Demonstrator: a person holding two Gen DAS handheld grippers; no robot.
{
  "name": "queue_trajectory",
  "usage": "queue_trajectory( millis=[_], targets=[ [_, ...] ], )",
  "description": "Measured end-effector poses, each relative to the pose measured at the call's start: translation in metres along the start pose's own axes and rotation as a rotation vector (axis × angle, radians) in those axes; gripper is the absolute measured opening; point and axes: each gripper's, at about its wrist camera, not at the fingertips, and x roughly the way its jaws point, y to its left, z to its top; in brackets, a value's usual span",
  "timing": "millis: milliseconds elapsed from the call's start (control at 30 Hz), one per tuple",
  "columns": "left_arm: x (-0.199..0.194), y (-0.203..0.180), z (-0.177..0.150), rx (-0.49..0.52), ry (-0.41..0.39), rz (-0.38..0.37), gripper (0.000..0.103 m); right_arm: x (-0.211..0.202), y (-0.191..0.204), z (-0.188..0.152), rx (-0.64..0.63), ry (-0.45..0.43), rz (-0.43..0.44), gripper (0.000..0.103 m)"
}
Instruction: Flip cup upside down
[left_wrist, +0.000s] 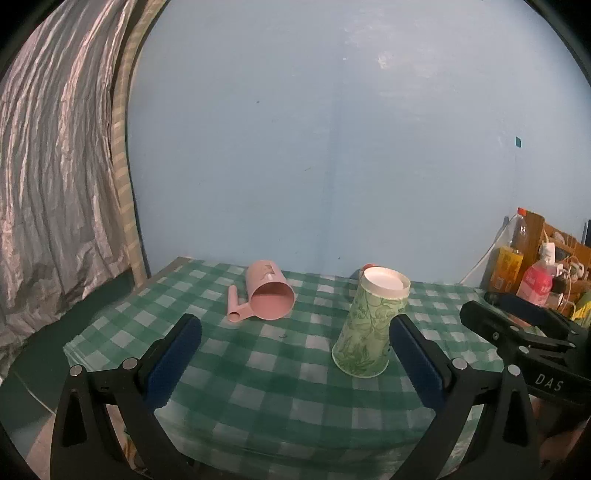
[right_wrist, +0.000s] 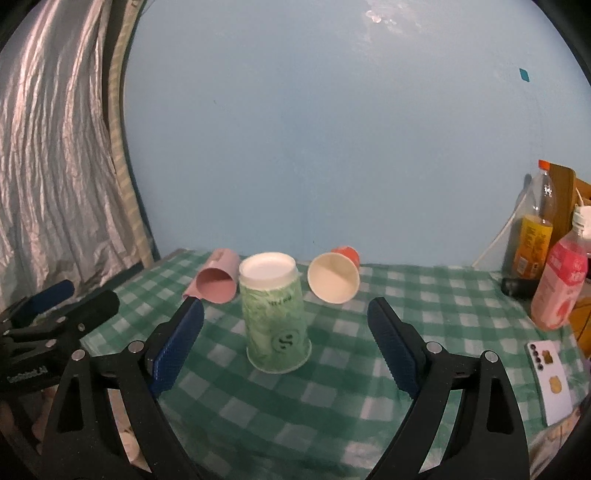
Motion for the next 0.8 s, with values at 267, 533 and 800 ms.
queue_trajectory(
  millis=[267,533,800],
  targets=[
    [-0.001,-0.002,0.000,-0.009,0.007,-0.019,0.103,0.000,-0.004,-0.003,0.007,0.031,-0.021,0.089],
    [-0.001,0.000,0.000,-0.007,0.011,-0.005,0.103,0.004,-0.002,-0.004,0.004,0.051,-0.016,0.089],
    [-0.001,0.001,0.001,-0.007,0.011,0.003,0.103,0.009,-0.003,-0.007,0.013,0.077,-0.010,0.089]
  ],
)
